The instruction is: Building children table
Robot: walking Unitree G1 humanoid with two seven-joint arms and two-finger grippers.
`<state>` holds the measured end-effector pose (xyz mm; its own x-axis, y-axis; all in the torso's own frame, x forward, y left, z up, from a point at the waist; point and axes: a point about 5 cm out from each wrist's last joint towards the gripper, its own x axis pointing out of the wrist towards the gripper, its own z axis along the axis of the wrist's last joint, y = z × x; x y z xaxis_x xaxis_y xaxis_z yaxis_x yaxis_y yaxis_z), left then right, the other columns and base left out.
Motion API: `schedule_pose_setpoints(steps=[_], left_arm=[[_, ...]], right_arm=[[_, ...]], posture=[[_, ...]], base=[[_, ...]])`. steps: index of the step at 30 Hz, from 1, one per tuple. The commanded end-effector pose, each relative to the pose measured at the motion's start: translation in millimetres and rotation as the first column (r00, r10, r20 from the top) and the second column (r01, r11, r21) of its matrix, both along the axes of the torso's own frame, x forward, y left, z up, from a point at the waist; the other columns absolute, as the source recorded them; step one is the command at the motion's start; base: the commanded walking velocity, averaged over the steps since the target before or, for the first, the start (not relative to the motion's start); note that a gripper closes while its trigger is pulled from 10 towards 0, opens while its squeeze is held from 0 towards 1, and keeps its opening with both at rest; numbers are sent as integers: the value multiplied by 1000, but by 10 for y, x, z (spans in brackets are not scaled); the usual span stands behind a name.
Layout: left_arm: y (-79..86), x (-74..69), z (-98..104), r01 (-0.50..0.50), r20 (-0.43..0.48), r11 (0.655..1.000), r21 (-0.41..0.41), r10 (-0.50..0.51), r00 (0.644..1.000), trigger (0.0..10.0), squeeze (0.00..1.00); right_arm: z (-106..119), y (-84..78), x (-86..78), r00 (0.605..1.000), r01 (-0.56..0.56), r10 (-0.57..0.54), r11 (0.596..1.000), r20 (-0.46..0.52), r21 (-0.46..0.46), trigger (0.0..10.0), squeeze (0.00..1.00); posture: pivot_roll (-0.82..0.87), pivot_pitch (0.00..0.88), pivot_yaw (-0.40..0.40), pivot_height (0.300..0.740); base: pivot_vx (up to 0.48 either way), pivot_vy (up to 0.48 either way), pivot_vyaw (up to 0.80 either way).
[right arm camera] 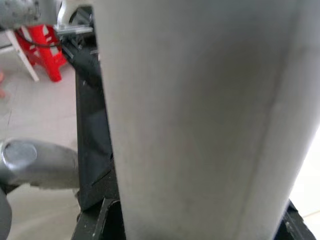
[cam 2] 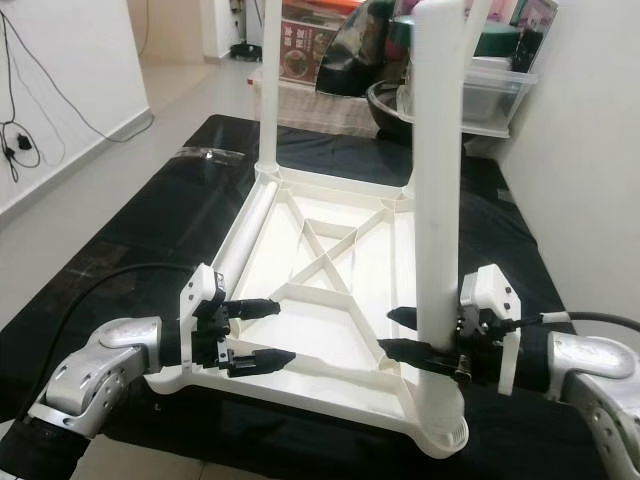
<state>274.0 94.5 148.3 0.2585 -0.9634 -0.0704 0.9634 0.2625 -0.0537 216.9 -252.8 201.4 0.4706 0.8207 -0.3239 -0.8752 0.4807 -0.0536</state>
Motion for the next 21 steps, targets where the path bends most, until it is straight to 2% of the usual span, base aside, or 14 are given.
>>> schedule_pose_setpoints(steps=[1, 6, 14, 17, 18, 20, 21], left_arm=[[-16, -24, -31, 8, -9, 1000, 14, -8, 1000, 10000, 0], [4, 2, -40, -5, -4, 1000, 23, 5, 1000, 10000, 0], [-5, -12, -40, -6, -6, 1000, 18, 6, 1000, 10000, 0], [0, -4, -40, -16, -5, 1000, 20, 16, 1000, 10000, 0], [4, 1, -38, -18, -4, 1000, 19, 18, 1000, 10000, 0], [4, 1, -38, -18, -4, 1000, 19, 18, 1000, 10000, 0], [8, 5, -36, -20, -4, 1000, 19, 20, 1000, 10000, 0]], right_arm=[[14, 10, -6, 1000, -17, 17, 999, 13, -27, 0, 0], [-96, 24, -3, 999, -23, 25, 994, 22, -106, 0, 0], [-187, 171, -77, 998, -44, 46, 996, 33, -83, 0, 0], [-218, 339, -35, 996, 14, -15, 1000, 93, 18, 0, 0], [-212, 405, 9, 988, 63, -74, 995, 134, 81, 0, 0], [-212, 405, 9, 988, 63, -74, 995, 134, 81, 0, 0], [-204, 443, 39, 981, 94, -113, 988, 157, 121, 0, 0]], posture=[[119, 0, -125, 740], [121, 0, -124, 740], [120, 0, -122, 740], [126, 0, -124, 740], [127, 0, -121, 740], [127, 0, -121, 740], [125, 0, -118, 740]], base=[[0, 0, 0], [0, 0, 0], [0, 0, 0], [0, 0, 0], [0, 0, 0], [0, 0, 0], [0, 0, 0]])
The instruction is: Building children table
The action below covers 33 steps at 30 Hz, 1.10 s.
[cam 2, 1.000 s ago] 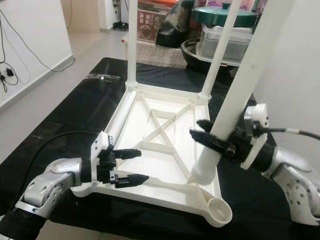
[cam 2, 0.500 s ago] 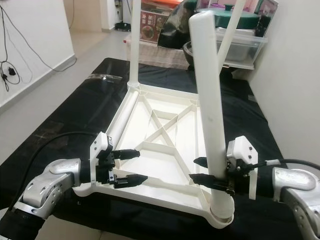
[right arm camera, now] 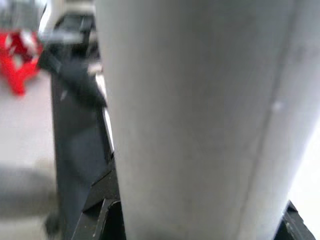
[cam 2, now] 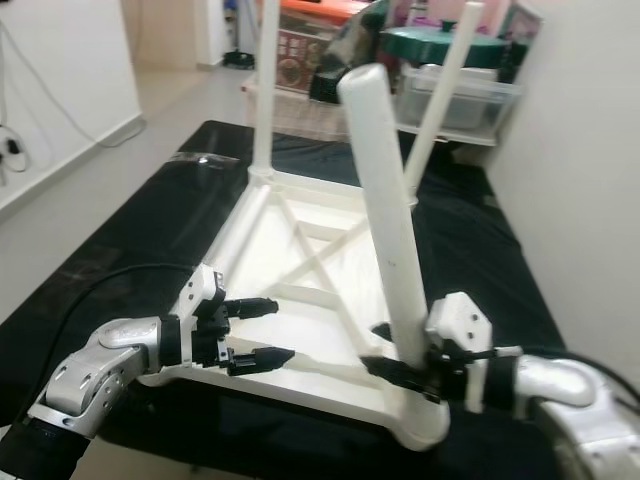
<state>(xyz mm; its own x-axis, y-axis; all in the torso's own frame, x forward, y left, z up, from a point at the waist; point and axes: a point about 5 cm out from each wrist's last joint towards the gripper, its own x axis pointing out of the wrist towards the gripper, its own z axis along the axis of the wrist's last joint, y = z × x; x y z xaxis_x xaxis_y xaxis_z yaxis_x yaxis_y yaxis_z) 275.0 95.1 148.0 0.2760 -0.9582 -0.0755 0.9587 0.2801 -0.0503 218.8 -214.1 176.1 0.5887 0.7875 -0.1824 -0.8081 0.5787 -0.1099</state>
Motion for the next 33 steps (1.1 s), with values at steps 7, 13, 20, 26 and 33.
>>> schedule_pose_setpoints(steps=[7, 13, 20, 26, 33], left_arm=[[-2, 16, -41, -7, -6, 1000, 17, 7, 1000, 10000, 0], [-8, 33, -61, -15, -5, 1000, 25, 15, 1000, 10000, 0], [0, 34, -70, -20, -6, 999, 28, 20, 1000, 10000, 0], [6, 51, -77, -31, -9, 999, 26, 31, 999, 10000, 0], [24, 46, -92, -47, -14, 999, 20, 47, 999, 10000, 0]], right_arm=[[-4, 198, 64, 983, 129, -149, 977, 106, 173, 0, 0], [-203, 172, -65, 986, 148, -157, 980, 57, 135, 0, 0], [-284, 173, -162, 995, 100, -101, 992, 11, 82, 0, 0], [-230, 98, -128, 998, 59, -58, 994, -23, 87, 0, 0], [-218, 107, -123, 998, 45, -40, 990, -37, 132, 0, 0]], posture=[[116, 0, -104, 740], [109, 0, -100, 740], [112, 0, -100, 740], [116, 0, -115, 740], [123, 0, -123, 740]], base=[[0, 0, 0], [0, 0, 0], [0, 0, 0], [0, 0, 0], [0, 0, 0]])
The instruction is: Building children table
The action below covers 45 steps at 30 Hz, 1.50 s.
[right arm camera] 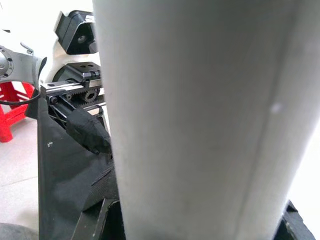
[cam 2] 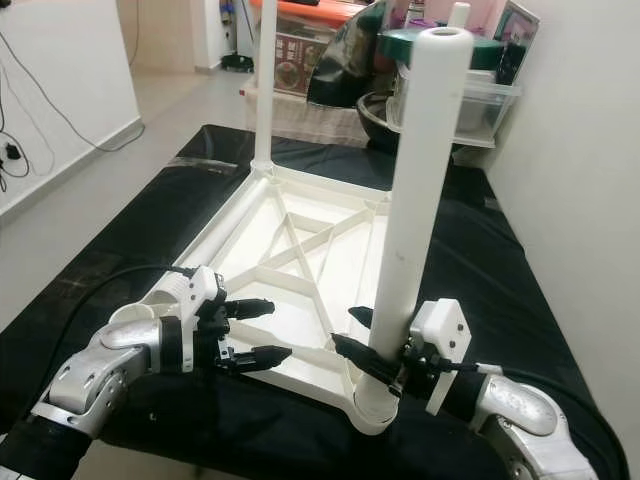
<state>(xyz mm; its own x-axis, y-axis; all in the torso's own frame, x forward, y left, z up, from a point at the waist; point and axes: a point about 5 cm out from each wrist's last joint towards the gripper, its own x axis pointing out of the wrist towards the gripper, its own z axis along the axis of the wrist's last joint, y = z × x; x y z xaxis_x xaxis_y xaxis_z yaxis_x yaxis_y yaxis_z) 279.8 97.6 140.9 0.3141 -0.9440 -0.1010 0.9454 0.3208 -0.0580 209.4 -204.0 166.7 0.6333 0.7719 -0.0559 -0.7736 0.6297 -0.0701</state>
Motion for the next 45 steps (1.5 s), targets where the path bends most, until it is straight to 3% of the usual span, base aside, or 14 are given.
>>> schedule_pose_setpoints(steps=[1, 12, 19, 28, 35, 38, 42, 43, 44, 45], left_arm=[[3, -8, -27, -9, -3, 1000, -4, 9, 1000, 10000, 0], [-4, 25, -29, -21, -9, 1000, -11, 21, 1000, 10000, 0], [-23, 51, -31, -14, -11, 1000, -14, 14, 1000, 10000, 0], [-20, 56, -34, -26, -8, 1000, -17, 26, 1000, 10000, 0], [4, 46, -44, -39, -11, 999, -17, 38, 999, 10000, 0], [4, 54, -52, -47, -13, 999, -18, 47, 999, 10000, 0], [-3, 64, -54, -51, -11, 999, -19, 51, 999, 10000, 0], [-5, 70, -55, -55, -10, 998, -20, 55, 998, 10000, 0], [-5, 70, -55, -55, -10, 998, -20, 55, 998, 10000, 0], [-9, 78, -58, -61, -6, 998, -20, 61, 998, 10000, 0]], right_arm=[[-128, 22, -38, 997, -17, 18, 1000, -80, 19, 0, 0], [-166, 162, -152, 997, 17, -5, 989, -82, 148, 0, 0], [-205, 193, -248, 993, -35, 47, 992, -107, 117, 0, 0], [-199, 183, -174, 992, -80, 85, 995, -97, 51, 0, 0], [-205, 225, -154, 992, -81, 86, 995, -90, 52, 0, 0], [-199, 275, -158, 996, -15, 24, 995, -80, 103, 0, 0], [-227, 257, -99, 993, 99, -92, 990, -77, 102, 0, 0], [-266, 220, -16, 972, 227, -223, 972, -72, 63, 0, 0], [-266, 220, -16, 972, 227, -223, 972, -72, 63, 0, 0], [-307, 140, 92, 910, 411, -406, 910, -88, 56, 0, 0]], posture=[[125, 0, -124, 740], [108, 0, -104, 740], [98, 0, -96, 740], [113, 0, -109, 740], [117, 0, -112, 740], [108, 0, -111, 740], [108, 0, -111, 740], [102, 0, -111, 740], [102, 0, -111, 740], [96, 0, -111, 740]], base=[[0, 0, 0], [0, 0, 0], [0, 0, 0], [0, 0, 0], [0, 0, 0], [0, 0, 0], [0, 0, 0], [0, 0, 0], [0, 0, 0], [0, 0, 0]])
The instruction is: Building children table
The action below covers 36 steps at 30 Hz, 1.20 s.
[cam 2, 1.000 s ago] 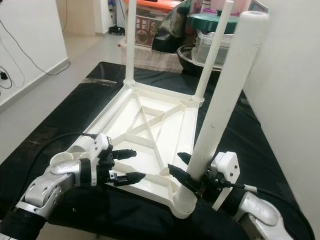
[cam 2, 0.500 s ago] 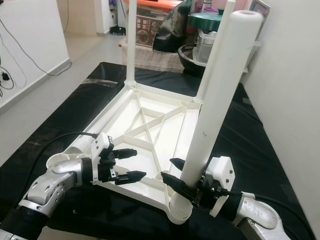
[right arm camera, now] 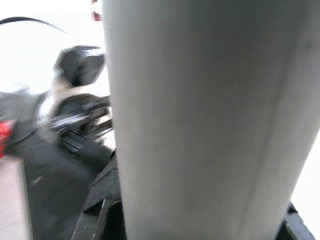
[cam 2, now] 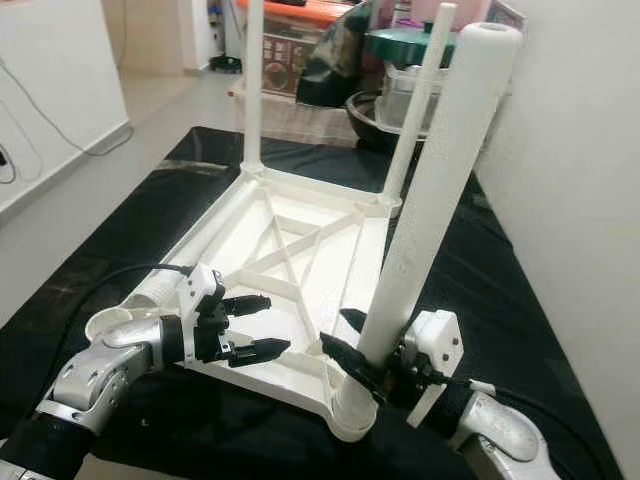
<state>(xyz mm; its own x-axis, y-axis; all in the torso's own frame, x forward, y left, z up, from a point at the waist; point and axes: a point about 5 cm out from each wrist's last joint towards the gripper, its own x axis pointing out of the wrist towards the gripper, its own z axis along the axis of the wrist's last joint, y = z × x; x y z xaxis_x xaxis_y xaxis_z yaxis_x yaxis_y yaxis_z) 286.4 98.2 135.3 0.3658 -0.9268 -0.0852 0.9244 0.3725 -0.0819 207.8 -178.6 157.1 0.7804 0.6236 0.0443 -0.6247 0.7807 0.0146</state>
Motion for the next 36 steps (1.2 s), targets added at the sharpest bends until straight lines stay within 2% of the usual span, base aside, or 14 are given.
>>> schedule_pose_setpoints(steps=[1, 3, 4, 7, 8, 9, 10, 11, 13, 14, 29, 34, 35, 36], left_arm=[[-15, 12, -3, -4, 11, 1000, 3, 4, 1000, 10000, 0], [-20, 22, -9, -12, 15, 1000, 3, 12, 1000, 10000, 0], [-20, 22, -9, -12, 15, 1000, 3, 12, 1000, 10000, 0], [-20, 31, -10, -18, 16, 1000, 4, 18, 1000, 10000, 0], [-19, 33, -9, -19, 16, 1000, 4, 19, 1000, 10000, 0], [-19, 33, -9, -19, 16, 1000, 4, 19, 1000, 10000, 0], [-16, 38, -12, -21, 16, 1000, 5, 21, 1000, 10000, 0], [-16, 38, -12, -21, 16, 1000, 5, 21, 1000, 10000, 0], [-12, 45, -15, -23, 17, 1000, 7, 23, 1000, 10000, 0], [-7, 71, -11, -34, 19, 999, 10, 34, 999, 10000, 0], [29, 118, -14, -74, 34, 997, 22, 73, 997, 10000, 0], [27, 125, -24, -75, 35, 997, 27, 74, 997, 10000, 0], [27, 129, -24, -75, 36, 997, 27, 74, 997, 10000, 0], [18, 135, -27, -72, 35, 997, 28, 71, 997, 10000, 0]], right_arm=[[-211, -113, 108, 973, 202, -207, 978, -100, -55, 0, 0], [-277, -286, 230, 844, 517, -518, 855, -135, -45, 0, 0], [-277, -286, 230, 844, 517, -518, 855, -135, -45, 0, 0], [-379, -461, 207, 654, 738, -737, 671, -172, -72, 0, 0], [-415, -499, 181, 606, 775, -774, 627, -183, -86, 0, 0], [-415, -499, 181, 606, 775, -774, 627, -183, -86, 0, 0], [-491, -560, 129, 519, 829, -825, 549, -223, -102, 0, 0], [-491, -560, 129, 519, 829, -825, 549, -223, -102, 0, 0], [-543, -598, 89, 458, 861, -853, 496, -250, -115, 0, 0], [-607, -649, 28, 360, 898, -891, 411, -275, -157, 0, 0], [-497, -401, 196, 337, 901, -923, 374, -187, -220, 0, 0], [-494, -371, 198, 367, 893, -908, 404, -201, -196, 0, 0], [-470, -353, 209, 380, 895, -902, 414, -205, -164, 0, 0], [-404, -195, 252, 551, 814, -804, 577, -223, -70, 0, 0]], posture=[[96, 0, -111, 740], [97, 0, -109, 740], [97, 0, -109, 740], [93, 0, -104, 740], [93, 0, -104, 740], [93, 0, -104, 740], [90, 0, -102, 740], [90, 0, -102, 740], [90, 0, -102, 740], [87, 0, -101, 740], [101, 0, -106, 740], [100, 0, -104, 740], [98, 0, -102, 740], [92, 0, -99, 740]], base=[[0, 0, 0], [0, 0, 0], [0, 0, 0], [0, 0, 0], [0, 0, 0], [0, 0, 0], [0, 0, 0], [0, 0, 0], [0, 0, 0], [0, 0, 0], [0, 0, 0], [0, 0, 0], [0, 0, 0], [0, 0, 0]])
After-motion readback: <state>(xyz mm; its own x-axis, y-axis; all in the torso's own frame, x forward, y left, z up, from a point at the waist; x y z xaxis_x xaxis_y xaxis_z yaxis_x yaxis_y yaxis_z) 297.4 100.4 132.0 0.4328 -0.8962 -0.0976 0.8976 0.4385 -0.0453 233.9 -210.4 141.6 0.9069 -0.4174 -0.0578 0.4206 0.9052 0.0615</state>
